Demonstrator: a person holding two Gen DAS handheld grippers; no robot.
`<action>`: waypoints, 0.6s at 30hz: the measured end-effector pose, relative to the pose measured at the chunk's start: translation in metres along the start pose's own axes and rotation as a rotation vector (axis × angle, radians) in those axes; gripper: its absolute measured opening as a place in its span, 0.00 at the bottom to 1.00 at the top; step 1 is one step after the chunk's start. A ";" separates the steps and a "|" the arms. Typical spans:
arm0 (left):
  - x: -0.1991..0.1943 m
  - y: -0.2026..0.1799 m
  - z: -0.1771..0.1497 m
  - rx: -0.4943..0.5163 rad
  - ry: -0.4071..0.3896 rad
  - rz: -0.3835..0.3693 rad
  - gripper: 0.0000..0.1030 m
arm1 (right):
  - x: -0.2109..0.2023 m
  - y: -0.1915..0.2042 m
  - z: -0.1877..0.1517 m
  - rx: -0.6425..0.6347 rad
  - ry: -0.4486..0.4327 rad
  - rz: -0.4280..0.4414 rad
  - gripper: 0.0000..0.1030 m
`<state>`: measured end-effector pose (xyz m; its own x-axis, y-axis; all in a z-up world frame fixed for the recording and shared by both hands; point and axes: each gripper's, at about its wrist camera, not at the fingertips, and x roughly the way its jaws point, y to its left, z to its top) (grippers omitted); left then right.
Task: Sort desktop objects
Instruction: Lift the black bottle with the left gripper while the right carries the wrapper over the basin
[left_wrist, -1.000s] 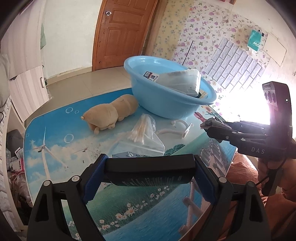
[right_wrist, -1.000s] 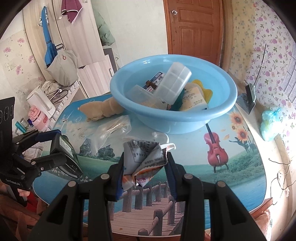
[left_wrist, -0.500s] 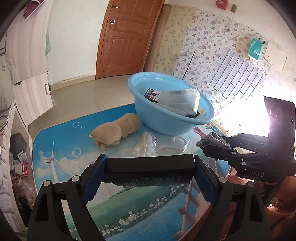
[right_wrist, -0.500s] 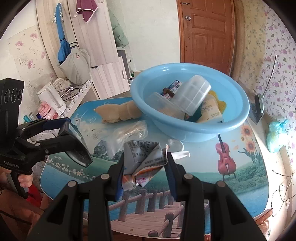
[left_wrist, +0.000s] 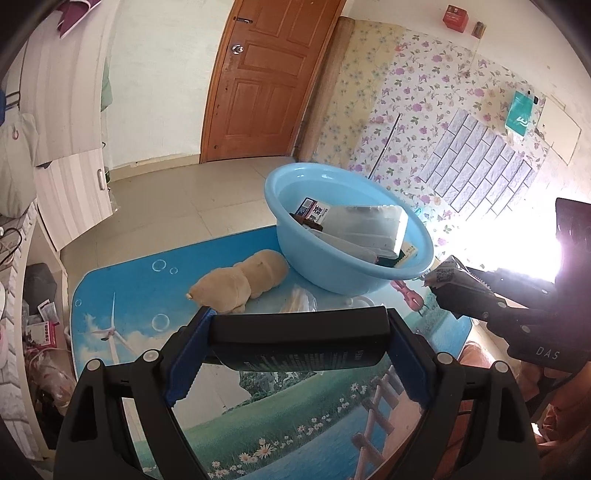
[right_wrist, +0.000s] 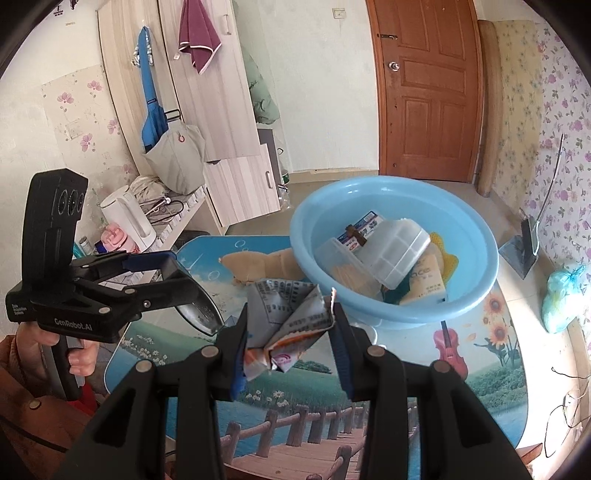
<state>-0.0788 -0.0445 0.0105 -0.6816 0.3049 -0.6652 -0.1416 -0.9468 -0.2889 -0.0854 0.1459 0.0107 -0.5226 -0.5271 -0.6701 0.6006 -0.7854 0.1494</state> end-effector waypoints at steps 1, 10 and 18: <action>0.001 -0.001 0.002 0.002 -0.001 0.001 0.86 | -0.001 -0.001 0.001 0.000 -0.006 -0.001 0.37; 0.011 -0.008 0.022 0.027 -0.004 0.002 0.86 | -0.012 -0.031 0.010 0.039 -0.055 -0.058 0.37; 0.036 -0.024 0.050 0.055 0.006 0.005 0.86 | -0.005 -0.058 0.025 0.054 -0.083 -0.069 0.37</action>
<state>-0.1360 -0.0162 0.0280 -0.6778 0.3009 -0.6708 -0.1775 -0.9524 -0.2479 -0.1329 0.1858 0.0234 -0.6113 -0.4941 -0.6182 0.5293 -0.8360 0.1448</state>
